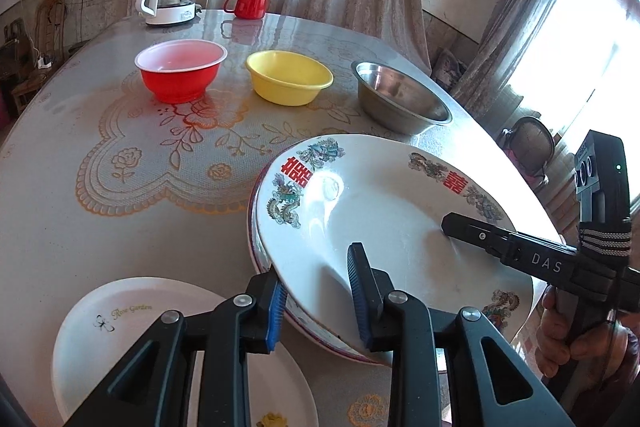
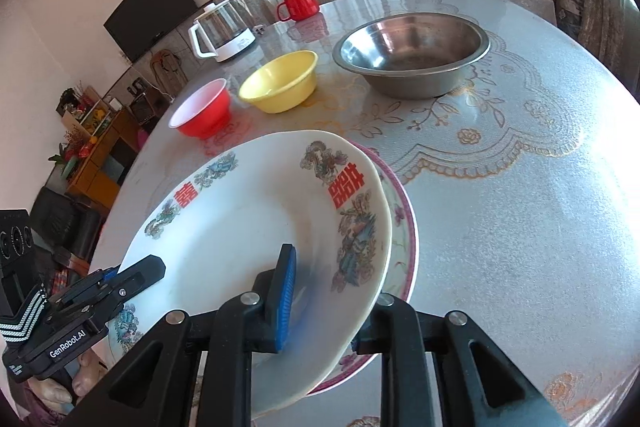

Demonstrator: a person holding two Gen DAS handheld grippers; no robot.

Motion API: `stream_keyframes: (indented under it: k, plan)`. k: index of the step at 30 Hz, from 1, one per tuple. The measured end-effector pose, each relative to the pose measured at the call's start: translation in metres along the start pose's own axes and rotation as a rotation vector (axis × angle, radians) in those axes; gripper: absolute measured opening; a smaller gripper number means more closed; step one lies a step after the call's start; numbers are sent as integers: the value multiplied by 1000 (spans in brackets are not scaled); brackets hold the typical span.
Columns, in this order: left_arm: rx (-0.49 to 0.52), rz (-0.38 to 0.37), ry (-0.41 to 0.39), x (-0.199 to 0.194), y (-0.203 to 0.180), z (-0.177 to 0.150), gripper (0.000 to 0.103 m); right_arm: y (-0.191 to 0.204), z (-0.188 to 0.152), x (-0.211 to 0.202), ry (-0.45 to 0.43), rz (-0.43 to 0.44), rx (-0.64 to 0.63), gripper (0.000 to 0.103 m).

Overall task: Organize plates and bowls
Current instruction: 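Lower the red-print plate onto the purple-rim plate with both grippers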

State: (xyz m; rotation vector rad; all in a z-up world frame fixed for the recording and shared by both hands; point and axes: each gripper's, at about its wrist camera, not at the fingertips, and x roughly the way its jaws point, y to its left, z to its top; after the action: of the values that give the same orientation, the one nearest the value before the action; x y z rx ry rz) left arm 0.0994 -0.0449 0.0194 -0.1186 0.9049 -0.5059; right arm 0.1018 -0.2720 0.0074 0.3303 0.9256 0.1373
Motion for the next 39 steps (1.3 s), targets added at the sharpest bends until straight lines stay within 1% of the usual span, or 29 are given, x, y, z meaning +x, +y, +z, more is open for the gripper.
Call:
stream_keyframes:
  k: [4, 7, 11, 14, 15, 17, 18, 19, 20, 21, 22, 23, 24, 25, 26, 27, 29, 31, 34, 37, 39]
  plan:
    - [7, 1, 26, 8, -3, 0, 31, -7, -1, 2, 8, -17, 9, 24]
    - [8, 3, 37, 12, -3, -3, 31, -13, -4, 5, 16, -45, 20, 24]
    - [6, 28, 20, 9, -1, -2, 31, -8, -5, 4, 14, -82, -29, 25]
    - [2, 41, 14, 6, 1, -2, 31, 0, -4, 3, 8, -130, -89, 28]
    - [4, 40, 15, 5, 2, -3, 31, 2, -3, 2, 6, -145, -104, 29]
    - [4, 12, 23, 1, 2, -8, 31, 3, -2, -4, -4, -167, -117, 29]
    - [20, -1, 22, -2, -1, -10, 29, 2, -1, -7, -8, -181, -118, 29]
    - [45, 2, 10, -5, -5, -12, 29, -1, -2, -10, -12, -197, -120, 29]
    - [71, 18, -6, -8, -10, -14, 29, -4, -2, -14, -21, -196, -122, 29]
    - [88, 28, -6, -9, -13, -15, 29, -5, -2, -18, -30, -173, -122, 29]
    - [84, 25, 6, -7, -13, -15, 30, -5, -3, -22, -36, -153, -123, 29]
    - [53, 3, 19, -6, -9, -15, 31, -4, -3, -25, -42, -149, -130, 29]
    - [20, -19, 34, -4, -5, -15, 30, -3, -3, -27, -48, -165, -135, 29]
    - [12, -7, 42, -3, -3, -16, 29, -3, -2, -27, -53, -184, -131, 29]
    - [18, 10, 22, -5, -3, -17, 29, -4, -1, -28, -55, -189, -120, 29]
    - [24, 23, 6, -8, -3, -17, 29, -7, 0, -28, -56, -188, -106, 29]
    - [22, 5, -8, -14, -2, -13, 29, -16, 2, -26, -55, -205, -58, 29]
    - [33, 11, -27, -18, -4, -11, 29, -28, 3, -22, -38, -186, 8, 29]
    - [24, 31, -22, -16, -3, -9, 31, -42, 2, -16, -19, -151, 82, 30]
    - [26, 63, 1, -7, -3, -10, 34, -40, 0, -16, -31, -141, 72, 29]
    - [32, 70, 13, -3, -3, -12, 35, -36, -2, -13, -19, -125, 56, 25]
